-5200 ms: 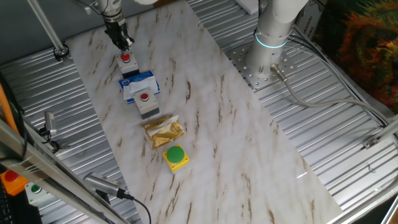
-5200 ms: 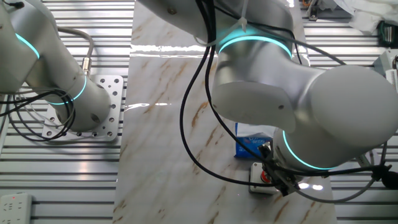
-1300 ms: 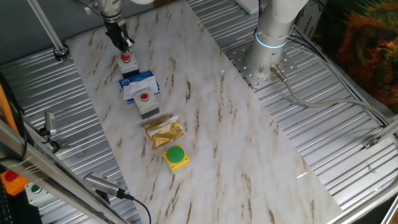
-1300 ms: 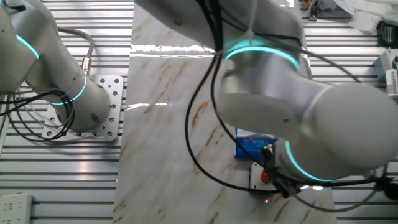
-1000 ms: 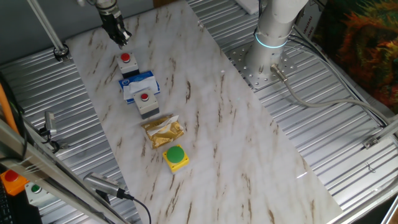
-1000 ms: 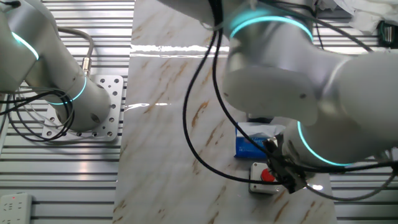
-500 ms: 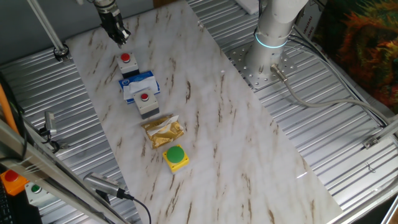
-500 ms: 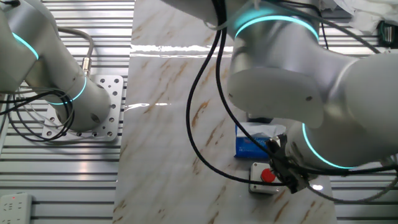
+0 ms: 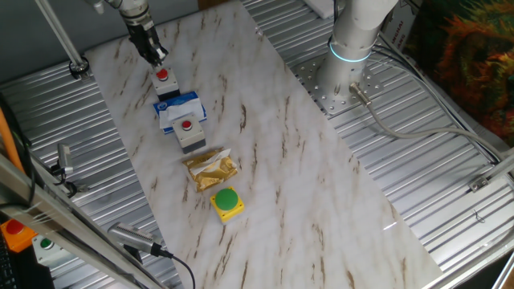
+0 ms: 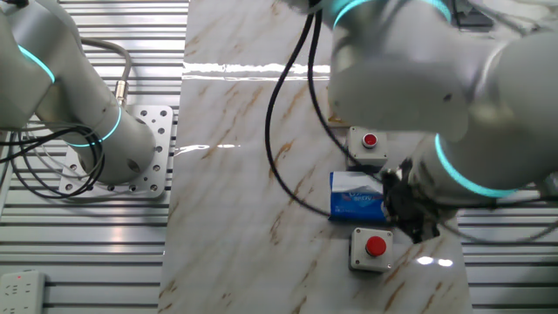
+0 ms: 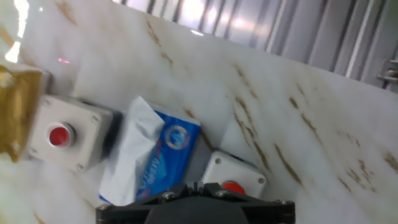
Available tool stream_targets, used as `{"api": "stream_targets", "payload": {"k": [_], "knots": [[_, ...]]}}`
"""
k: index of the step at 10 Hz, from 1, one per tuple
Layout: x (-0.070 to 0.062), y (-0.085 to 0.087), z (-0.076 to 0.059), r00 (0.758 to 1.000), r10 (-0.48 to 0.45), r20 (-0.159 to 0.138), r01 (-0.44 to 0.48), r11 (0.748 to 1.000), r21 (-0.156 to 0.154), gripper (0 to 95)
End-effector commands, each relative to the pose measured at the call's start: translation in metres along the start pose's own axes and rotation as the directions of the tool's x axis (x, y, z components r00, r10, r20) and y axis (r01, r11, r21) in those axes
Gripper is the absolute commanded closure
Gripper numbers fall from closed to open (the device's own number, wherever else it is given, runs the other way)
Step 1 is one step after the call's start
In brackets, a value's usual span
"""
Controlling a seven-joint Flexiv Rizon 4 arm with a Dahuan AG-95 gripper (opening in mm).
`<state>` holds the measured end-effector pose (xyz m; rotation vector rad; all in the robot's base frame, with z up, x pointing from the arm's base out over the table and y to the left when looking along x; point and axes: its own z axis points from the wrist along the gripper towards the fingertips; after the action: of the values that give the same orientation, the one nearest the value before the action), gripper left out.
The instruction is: Press three buttons from left to right in sequence
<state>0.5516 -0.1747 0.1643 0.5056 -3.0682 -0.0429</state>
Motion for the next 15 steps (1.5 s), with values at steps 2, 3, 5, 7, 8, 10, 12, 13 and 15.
{"api": "stream_targets", "payload": {"k": [2,3,5,7,8,10,12,13,15], "knots": [[0.002,0.001,0.000,1.000,-0.002,0.001,0.002,1.000,0.000,95.0],[0.003,0.001,0.000,1.000,-0.005,-0.005,0.005,1.000,0.003,95.0],[0.003,0.000,0.001,1.000,0.001,-0.001,-0.001,1.000,0.003,95.0],[0.003,0.001,0.001,1.000,0.003,0.001,-0.003,1.000,0.002,95.0],[0.002,0.001,0.002,1.000,0.005,0.003,-0.005,1.000,0.002,95.0],[-0.011,0.013,0.010,1.000,0.013,0.004,-0.013,1.000,-0.004,95.0],[-0.041,0.053,0.018,0.999,0.049,0.003,-0.049,0.999,-0.002,95.0],[-0.057,0.077,0.023,0.997,0.071,0.002,-0.071,0.997,0.000,95.0],[-0.077,0.114,0.034,0.995,0.101,0.002,-0.101,0.995,0.003,95.0]]}}
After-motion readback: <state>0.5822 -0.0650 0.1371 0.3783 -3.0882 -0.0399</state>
